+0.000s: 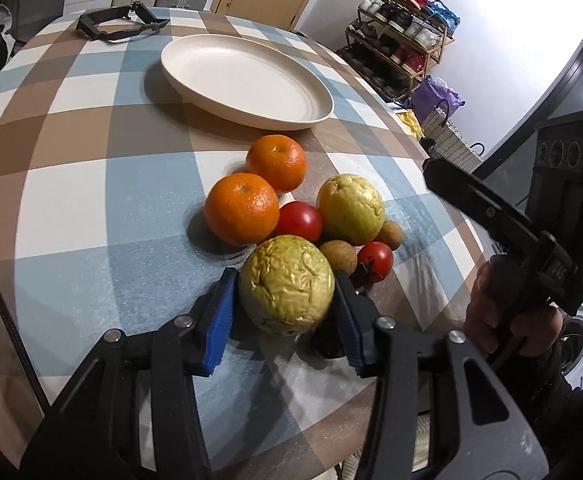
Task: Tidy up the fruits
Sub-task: 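Lower the left tool onto the wrinkled yellow-green fruit and close, then grasp the smooth yellow fruit with the right tool while left lifts its fruit, then carry both yellow fruits onto the cream plate and open both tools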
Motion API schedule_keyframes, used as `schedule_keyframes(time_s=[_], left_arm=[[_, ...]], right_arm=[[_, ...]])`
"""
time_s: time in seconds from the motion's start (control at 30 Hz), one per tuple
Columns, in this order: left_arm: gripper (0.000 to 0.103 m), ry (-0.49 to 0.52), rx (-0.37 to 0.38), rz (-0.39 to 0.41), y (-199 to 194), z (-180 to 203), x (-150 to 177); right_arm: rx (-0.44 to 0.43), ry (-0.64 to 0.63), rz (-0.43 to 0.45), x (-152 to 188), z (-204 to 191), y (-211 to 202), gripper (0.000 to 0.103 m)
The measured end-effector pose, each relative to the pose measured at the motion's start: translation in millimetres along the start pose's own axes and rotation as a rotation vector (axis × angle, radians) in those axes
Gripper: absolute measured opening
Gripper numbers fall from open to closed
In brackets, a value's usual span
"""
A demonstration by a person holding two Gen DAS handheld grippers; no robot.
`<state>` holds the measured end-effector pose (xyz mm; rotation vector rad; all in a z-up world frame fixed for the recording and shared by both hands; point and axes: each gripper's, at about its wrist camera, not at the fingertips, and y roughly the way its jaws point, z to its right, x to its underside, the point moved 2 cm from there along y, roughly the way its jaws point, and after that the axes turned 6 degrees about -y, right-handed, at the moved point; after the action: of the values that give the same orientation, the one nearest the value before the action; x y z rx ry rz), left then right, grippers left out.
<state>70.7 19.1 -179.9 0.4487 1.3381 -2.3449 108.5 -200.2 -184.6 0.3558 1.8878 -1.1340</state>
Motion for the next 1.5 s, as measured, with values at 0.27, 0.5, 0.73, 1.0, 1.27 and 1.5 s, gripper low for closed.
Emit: schedule_keyframes(time_s=[0.27, 0.5, 0.73, 1.0, 1.27, 1.5], left_arm=[[0.044, -0.003, -0.001, 0.025, -14, -6, 1], [0.044, -0.009, -0.001, 0.044, -20, -16, 4], [0.044, -0.008, -0.005, 0.059, -27, -19, 4], [0.044, -0.010, -0.011, 0.080, -36, -22, -4], [0.044, 0.005, -0.019, 0.124, -48, -22, -45], [0.044, -0.003, -0.004, 0.163, -43, -17, -106]], right_arm=[[-0.062, -0.023, -0.068, 9, -15, 18, 0.103], [-0.075, -0.034, -0.096, 12, -19, 29, 0.102], [-0.092, -0.029, -0.144, 18, -19, 40, 0.083], [-0.116, 0.004, -0.184, 21, -16, 50, 0.050], [-0.139, 0.080, -0.107, 12, 2, 34, 0.049], [-0.163, 0.118, -0.030, -29, 23, 25, 0.049]])
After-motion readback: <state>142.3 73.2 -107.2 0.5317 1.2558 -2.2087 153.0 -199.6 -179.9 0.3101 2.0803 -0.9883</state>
